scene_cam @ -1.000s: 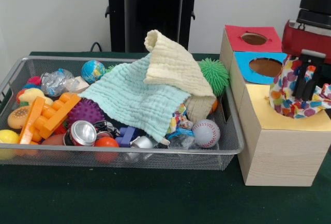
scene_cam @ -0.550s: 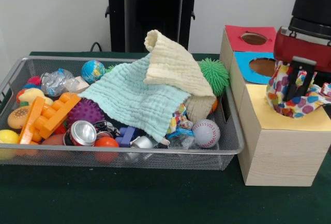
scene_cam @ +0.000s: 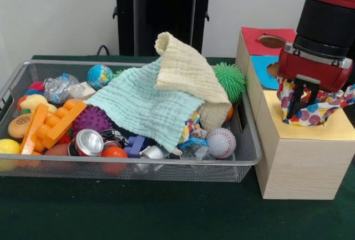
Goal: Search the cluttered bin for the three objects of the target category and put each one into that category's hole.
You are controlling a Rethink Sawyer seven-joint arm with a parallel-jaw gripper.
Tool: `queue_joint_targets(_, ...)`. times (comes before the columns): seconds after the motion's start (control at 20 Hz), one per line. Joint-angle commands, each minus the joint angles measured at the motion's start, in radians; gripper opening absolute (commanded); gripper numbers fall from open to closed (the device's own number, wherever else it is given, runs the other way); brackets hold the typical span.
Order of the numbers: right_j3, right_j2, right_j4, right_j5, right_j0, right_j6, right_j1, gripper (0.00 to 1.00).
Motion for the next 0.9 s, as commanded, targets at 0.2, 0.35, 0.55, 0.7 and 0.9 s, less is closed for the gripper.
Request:
queue_joint_targets(0.2, 0.022, 0.121, -0.022, 0.17, -0.05, -0.069, 0.083, 0.0)
queue_joint_targets(0.35, 0.018, 0.142, -0.023, 0.205, -0.065, -0.098, 0.086, 0.0)
queue_joint_targets(0.55, 0.025, 0.198, -0.007, 0.295, -0.102, -0.149, 0.097, 0.0)
queue_joint_targets(0.7, 0.067, 0.254, 0.025, 0.366, -0.135, -0.159, 0.095, 0.0)
queue_joint_targets(0.9, 0.098, 0.294, 0.038, 0.375, -0.158, -0.156, 0.1, 0.0)
